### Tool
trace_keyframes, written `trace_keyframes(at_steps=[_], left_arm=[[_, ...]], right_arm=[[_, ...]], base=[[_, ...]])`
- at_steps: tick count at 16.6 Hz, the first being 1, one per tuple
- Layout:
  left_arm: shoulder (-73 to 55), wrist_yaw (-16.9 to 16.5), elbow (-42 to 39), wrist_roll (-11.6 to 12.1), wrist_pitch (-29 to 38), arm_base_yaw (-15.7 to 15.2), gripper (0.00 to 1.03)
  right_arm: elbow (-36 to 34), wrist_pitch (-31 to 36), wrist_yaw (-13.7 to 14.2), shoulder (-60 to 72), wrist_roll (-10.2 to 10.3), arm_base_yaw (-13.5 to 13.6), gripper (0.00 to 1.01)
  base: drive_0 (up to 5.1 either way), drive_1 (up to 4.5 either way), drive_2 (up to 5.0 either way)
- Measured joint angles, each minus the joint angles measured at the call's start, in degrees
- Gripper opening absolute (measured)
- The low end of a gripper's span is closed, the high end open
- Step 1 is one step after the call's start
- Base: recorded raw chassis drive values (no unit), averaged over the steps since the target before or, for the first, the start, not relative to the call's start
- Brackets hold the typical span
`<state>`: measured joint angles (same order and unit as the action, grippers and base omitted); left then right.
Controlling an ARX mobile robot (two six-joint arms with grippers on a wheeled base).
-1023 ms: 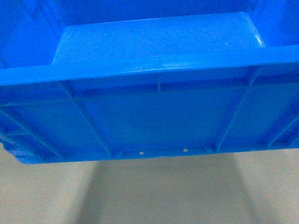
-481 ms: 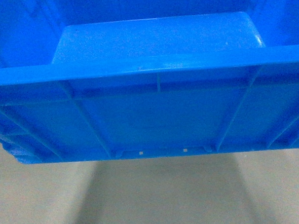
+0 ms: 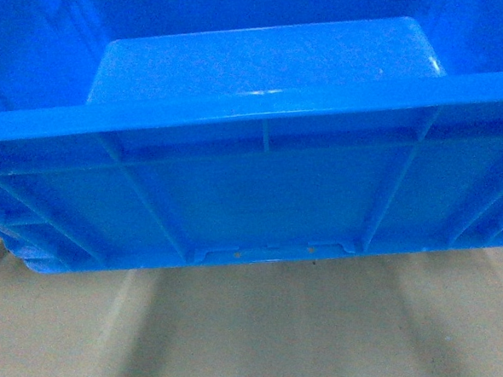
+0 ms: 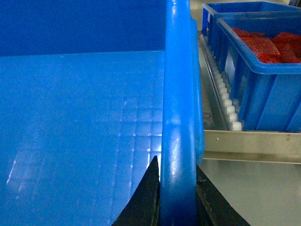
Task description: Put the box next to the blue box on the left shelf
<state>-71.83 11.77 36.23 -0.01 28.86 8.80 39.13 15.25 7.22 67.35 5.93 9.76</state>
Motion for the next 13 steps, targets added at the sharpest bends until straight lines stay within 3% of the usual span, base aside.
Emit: trace_keyframes(at_steps=[13], left_arm=[[0.0, 0.0, 0.0, 0.0, -0.2, 0.0, 0.18]], right_arm=[[0.0, -0.3, 0.0, 0.0, 0.0, 0.0, 0.09]], base=[[0.0, 4.03, -4.0]])
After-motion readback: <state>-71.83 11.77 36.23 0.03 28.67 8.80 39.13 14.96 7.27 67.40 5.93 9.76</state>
